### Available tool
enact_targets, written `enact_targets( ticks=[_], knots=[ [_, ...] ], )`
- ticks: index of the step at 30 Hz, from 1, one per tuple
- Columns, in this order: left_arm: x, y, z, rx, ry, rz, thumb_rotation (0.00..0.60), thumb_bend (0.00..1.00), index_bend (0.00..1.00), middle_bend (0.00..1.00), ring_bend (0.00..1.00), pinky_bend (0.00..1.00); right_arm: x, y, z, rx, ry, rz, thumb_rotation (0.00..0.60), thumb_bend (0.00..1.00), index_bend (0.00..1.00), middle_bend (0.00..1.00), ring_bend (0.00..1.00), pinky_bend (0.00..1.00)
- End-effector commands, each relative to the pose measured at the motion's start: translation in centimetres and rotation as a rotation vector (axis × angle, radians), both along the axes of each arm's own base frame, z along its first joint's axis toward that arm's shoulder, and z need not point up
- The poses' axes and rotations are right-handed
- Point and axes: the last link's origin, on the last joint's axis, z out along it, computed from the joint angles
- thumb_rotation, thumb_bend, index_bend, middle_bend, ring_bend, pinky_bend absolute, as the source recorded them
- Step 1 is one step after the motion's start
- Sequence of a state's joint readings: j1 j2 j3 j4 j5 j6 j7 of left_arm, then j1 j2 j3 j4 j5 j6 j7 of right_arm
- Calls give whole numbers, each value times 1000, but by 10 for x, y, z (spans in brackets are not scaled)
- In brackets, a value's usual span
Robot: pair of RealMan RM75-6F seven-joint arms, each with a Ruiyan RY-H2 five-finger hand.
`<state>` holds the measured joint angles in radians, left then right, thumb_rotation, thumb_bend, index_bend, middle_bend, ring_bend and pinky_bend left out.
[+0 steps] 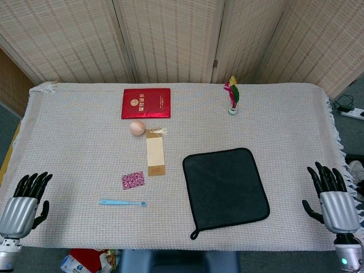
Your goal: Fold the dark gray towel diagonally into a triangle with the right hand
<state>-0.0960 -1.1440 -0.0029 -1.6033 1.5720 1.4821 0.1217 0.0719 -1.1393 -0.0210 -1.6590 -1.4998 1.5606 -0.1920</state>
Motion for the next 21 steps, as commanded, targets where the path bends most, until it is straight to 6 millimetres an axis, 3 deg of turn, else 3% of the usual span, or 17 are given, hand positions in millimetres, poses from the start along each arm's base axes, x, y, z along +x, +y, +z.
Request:
enact_targets(
  ticks=[1,6,11,15,17,21],
  knots=[
    [-2,1,-1,-3,-4,9,600,691,57,95,6,0,0,-1,-1,1,0,0,546,383,0,0,0,0],
    [-3,4,1,2,-10,20,600,691,57,95,6,0,5,-13,-10,40,-13,30,546,381,0,0,0,0],
    [-2,5,5,13,-23,10,600,691,57,95,6,0,41,-81,-20,175,100,161,545,379,46,0,0,0],
    [-4,5,6,11,-27,16,600,691,57,95,6,0,91,-142,-38,280,109,259,547,379,202,0,0,0],
    [-5,5,7,10,-35,24,600,691,57,95,6,0,116,-172,-52,326,112,303,549,379,265,0,0,0],
    [-5,5,10,10,-58,30,600,691,57,95,6,0,153,-212,-84,414,103,337,552,379,300,0,3,0]
  ],
)
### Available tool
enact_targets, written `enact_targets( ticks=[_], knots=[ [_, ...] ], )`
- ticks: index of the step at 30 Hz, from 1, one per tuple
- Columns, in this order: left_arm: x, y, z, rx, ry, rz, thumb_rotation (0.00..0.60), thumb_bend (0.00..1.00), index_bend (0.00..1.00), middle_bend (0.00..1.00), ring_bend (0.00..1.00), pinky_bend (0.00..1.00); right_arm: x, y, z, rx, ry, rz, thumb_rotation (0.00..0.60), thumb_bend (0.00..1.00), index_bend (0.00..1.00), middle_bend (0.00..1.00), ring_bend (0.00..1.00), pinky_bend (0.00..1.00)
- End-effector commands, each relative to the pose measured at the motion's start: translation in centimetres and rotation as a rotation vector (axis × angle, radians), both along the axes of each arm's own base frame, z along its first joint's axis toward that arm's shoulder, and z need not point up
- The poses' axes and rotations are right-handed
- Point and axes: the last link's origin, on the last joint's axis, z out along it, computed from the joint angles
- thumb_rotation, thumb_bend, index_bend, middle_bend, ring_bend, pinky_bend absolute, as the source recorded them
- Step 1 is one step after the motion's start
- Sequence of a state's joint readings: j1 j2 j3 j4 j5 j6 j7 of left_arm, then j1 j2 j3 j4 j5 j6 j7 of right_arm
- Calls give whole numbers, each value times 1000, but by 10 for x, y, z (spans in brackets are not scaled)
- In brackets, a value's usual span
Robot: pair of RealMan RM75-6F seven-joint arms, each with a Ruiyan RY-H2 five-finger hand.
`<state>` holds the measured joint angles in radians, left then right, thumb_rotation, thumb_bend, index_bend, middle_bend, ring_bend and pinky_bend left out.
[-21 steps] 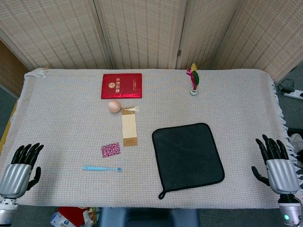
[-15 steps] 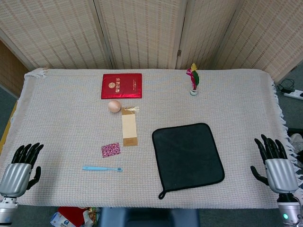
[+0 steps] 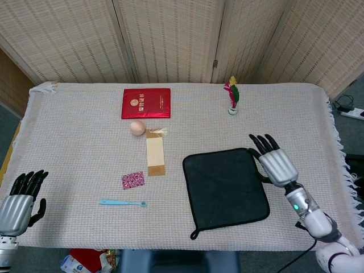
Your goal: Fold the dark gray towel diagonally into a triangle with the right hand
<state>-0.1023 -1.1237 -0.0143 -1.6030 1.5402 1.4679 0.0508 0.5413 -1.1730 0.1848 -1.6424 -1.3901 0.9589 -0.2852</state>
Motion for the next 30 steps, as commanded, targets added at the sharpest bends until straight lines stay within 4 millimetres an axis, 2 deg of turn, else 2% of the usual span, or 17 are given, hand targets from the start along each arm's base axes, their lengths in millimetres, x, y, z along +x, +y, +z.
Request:
enact_targets(
  ticks=[1,6,13,20,30],
  knots=[
    [0,0,4,8,-6,1,600,691,57,95,6,0,63,-64,-38,88,12,71,552,379,310,1,5,0],
    [-2,0,8,23,-14,9,600,691,55,95,6,0,86,-88,-77,142,71,89,551,379,330,9,12,0],
    [-5,0,12,30,-20,21,600,691,49,95,6,0,99,-104,-120,224,130,72,552,379,365,17,15,0],
    [-7,2,14,39,-18,30,600,691,44,95,6,0,109,-108,-143,272,159,80,552,379,386,18,16,0],
    [-8,2,17,52,-22,33,600,691,36,95,6,0,114,-115,-162,313,159,53,551,378,395,20,20,0]
  ],
)
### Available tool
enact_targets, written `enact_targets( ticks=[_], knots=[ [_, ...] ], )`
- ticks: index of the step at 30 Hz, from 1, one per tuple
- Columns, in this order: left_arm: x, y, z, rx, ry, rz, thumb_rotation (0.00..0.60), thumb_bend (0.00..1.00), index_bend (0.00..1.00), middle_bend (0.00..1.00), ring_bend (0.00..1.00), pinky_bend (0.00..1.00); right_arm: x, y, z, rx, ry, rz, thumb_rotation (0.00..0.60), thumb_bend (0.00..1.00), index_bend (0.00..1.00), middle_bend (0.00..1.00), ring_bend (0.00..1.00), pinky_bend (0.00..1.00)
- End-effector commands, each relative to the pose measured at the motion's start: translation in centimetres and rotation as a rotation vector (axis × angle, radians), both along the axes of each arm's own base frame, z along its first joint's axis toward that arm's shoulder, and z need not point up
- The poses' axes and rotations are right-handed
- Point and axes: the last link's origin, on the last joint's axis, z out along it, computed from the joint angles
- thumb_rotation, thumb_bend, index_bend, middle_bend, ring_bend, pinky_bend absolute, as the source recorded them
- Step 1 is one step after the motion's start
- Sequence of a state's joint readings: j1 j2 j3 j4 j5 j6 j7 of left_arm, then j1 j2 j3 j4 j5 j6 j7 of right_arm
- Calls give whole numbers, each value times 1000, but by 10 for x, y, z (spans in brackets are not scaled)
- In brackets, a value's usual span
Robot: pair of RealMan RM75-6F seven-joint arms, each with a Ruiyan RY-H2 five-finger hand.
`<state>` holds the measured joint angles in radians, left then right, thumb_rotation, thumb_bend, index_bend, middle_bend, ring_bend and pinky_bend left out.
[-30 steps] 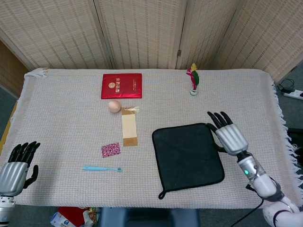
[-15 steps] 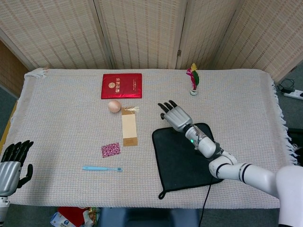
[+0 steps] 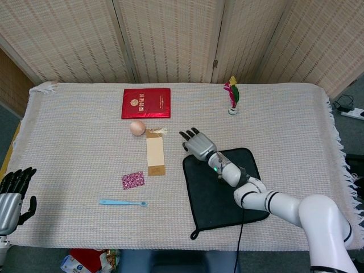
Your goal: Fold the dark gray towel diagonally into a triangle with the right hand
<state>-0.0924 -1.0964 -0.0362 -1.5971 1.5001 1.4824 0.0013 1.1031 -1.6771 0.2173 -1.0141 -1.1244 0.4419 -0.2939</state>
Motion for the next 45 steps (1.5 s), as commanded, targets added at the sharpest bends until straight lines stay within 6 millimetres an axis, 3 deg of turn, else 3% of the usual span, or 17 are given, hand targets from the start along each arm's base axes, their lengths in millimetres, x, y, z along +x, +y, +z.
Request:
enact_targets(
  ticks=[1,17,30,35,39,45],
  knots=[
    [0,0,0,1,0,1,600,691,36,95,6,0,2,0,-7,18,4,-7,549,378,396,20,20,0],
    [-1,2,4,13,-9,-1,600,691,29,95,4,0,8,-4,-29,41,37,6,549,379,447,25,22,0],
    [0,2,3,7,-12,-12,600,691,5,95,0,0,3,-5,-26,31,65,30,548,416,612,83,55,0],
    [0,1,3,8,-12,-18,600,691,0,95,0,0,2,-4,-27,29,64,34,552,478,632,95,59,0],
    [0,1,4,13,-15,-20,600,691,0,95,0,0,2,-3,-27,25,66,41,598,528,645,104,61,0],
    [1,1,5,16,-15,-22,600,691,0,95,0,0,-1,-1,-21,16,49,49,600,540,647,106,63,0]
  ],
)
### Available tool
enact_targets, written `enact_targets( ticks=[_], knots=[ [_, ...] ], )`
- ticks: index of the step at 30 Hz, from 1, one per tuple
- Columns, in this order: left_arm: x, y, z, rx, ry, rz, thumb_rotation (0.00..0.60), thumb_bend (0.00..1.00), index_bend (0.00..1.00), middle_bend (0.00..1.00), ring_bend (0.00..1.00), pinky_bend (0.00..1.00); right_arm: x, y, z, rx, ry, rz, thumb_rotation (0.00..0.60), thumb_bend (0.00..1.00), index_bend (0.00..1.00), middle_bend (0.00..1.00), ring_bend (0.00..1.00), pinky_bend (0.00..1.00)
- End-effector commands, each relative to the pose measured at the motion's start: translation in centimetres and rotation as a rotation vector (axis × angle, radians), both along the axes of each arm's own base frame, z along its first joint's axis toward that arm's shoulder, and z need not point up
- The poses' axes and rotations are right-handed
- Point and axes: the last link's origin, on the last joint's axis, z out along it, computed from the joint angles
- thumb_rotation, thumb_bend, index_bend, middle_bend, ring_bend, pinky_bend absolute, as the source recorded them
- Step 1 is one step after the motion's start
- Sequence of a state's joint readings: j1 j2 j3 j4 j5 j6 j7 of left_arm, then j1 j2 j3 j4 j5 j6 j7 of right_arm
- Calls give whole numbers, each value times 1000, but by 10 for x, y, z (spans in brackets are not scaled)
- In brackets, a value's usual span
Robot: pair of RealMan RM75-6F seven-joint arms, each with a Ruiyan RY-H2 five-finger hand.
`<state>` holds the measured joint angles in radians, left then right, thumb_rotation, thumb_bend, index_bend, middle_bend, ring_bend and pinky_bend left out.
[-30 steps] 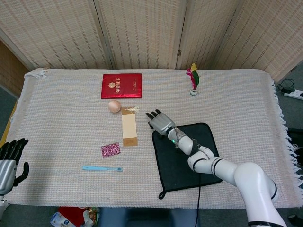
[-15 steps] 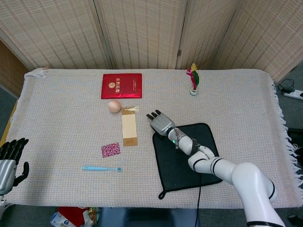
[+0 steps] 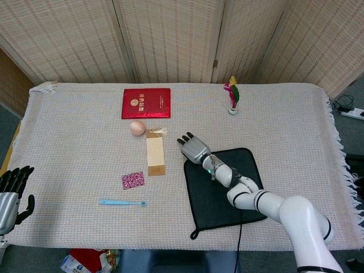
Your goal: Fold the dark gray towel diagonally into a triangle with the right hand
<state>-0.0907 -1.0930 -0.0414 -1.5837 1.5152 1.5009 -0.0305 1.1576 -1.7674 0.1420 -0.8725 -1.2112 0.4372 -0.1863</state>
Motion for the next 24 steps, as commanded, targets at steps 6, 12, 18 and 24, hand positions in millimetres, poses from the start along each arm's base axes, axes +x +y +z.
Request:
enact_targets(
  ticks=[6,12,18,24],
  knots=[
    [1,0,-1,-4,1,-5,600,691,0,95,0,0,-19,20,31,-13,-47,39,600,540,650,110,64,0],
    [3,-1,-5,-14,11,-12,600,691,0,95,0,0,-58,67,70,-22,-73,82,600,541,659,122,66,0],
    [4,-1,-12,-25,25,-15,600,691,0,95,0,0,-106,115,97,-26,-44,97,600,541,667,133,69,0],
    [6,-2,-18,-36,42,-21,600,691,0,95,0,0,-150,156,113,-13,-13,58,600,540,667,138,71,0]
  ],
)
